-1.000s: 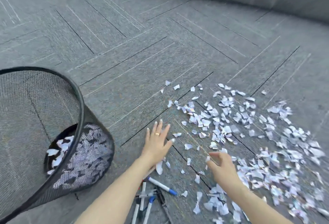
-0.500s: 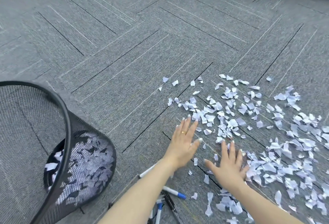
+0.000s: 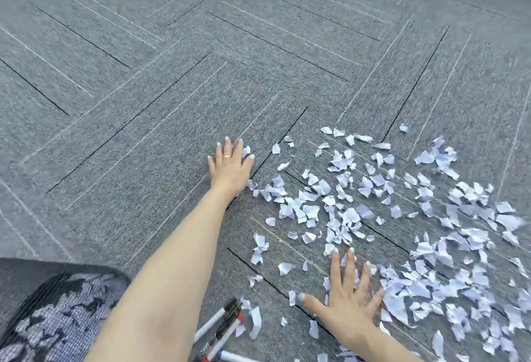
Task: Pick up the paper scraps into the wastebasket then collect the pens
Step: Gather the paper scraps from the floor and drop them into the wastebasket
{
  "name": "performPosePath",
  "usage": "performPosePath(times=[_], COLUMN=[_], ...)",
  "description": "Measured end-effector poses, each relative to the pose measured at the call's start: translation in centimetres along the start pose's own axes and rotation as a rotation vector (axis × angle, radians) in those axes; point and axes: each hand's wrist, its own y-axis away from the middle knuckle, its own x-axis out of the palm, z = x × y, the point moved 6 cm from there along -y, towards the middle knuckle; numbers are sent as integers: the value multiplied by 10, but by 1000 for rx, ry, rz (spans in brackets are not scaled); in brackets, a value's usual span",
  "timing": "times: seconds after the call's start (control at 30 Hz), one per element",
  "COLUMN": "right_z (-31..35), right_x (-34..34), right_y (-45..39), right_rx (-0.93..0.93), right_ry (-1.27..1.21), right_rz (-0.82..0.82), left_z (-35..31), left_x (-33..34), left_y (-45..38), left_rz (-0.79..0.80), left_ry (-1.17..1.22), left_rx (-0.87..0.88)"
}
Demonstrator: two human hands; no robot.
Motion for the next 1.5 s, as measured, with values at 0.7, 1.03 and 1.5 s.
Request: performPosePath(times=[0.7, 1.03, 1.5], right_z=[1, -2, -4], right_x=[-4, 0, -3], right_y=[-1, -3, 0], right_rx=[-29, -44, -108], right_ry=[-44, -98, -171], right_rz=[25, 13, -145], left_z=[-104, -106, -36], left_x=[45, 38, 10], left_y=[49, 15, 114], left_rz=[253, 146, -206], left_ry=[85, -139, 215], left_rx=[519, 347, 139])
